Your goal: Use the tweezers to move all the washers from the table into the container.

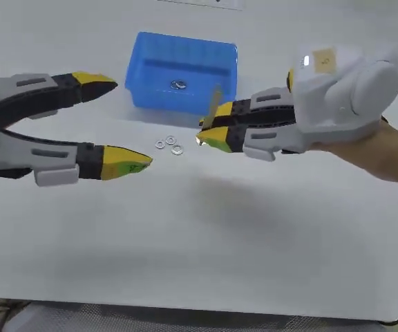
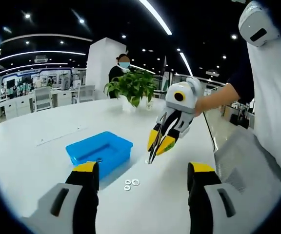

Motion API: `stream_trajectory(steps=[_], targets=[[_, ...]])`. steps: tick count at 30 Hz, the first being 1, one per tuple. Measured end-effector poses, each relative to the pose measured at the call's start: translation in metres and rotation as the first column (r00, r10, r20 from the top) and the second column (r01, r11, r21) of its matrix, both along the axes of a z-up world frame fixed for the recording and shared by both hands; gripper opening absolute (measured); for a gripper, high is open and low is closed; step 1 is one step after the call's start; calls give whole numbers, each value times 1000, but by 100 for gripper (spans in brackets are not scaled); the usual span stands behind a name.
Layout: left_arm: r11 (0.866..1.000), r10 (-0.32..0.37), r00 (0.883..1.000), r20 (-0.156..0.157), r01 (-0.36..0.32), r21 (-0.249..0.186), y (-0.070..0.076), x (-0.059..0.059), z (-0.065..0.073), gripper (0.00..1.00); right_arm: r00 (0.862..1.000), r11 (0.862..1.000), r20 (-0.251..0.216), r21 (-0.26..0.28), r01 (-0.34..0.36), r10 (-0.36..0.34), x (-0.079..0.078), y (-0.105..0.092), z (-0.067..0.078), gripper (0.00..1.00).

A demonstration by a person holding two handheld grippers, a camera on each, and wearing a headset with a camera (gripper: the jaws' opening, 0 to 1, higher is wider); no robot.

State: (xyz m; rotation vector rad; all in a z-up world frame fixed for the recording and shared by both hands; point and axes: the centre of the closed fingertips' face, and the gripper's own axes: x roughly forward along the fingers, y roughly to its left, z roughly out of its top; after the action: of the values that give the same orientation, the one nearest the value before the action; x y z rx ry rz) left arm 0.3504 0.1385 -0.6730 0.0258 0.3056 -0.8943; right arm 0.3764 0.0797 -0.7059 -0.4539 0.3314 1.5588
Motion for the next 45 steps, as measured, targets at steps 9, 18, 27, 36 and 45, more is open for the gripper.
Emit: stream_trajectory(steps=[9, 18, 27, 36, 45], targets=[[996, 82, 997, 9, -81, -34, 29, -6, 5, 92, 1000, 999, 15, 28, -18, 17, 5, 18, 28, 9], [990, 123, 992, 7, -122, -67, 49, -15, 8, 99, 999, 999, 53, 51, -6, 3, 30, 32, 48, 9], [987, 128, 992, -1, -127, -95, 56, -17, 14, 100, 997, 1000, 79, 21, 8, -10, 71, 39, 31, 9], [984, 146, 989, -30, -148, -102, 56, -20, 4, 100, 995, 998, 95, -57, -10, 16, 110, 43, -20, 9], [983, 152, 985, -75, -159, -91, 53, -22, -9, 99, 999, 998, 52, -68, -10, 13, 116, 44, -41, 10]])
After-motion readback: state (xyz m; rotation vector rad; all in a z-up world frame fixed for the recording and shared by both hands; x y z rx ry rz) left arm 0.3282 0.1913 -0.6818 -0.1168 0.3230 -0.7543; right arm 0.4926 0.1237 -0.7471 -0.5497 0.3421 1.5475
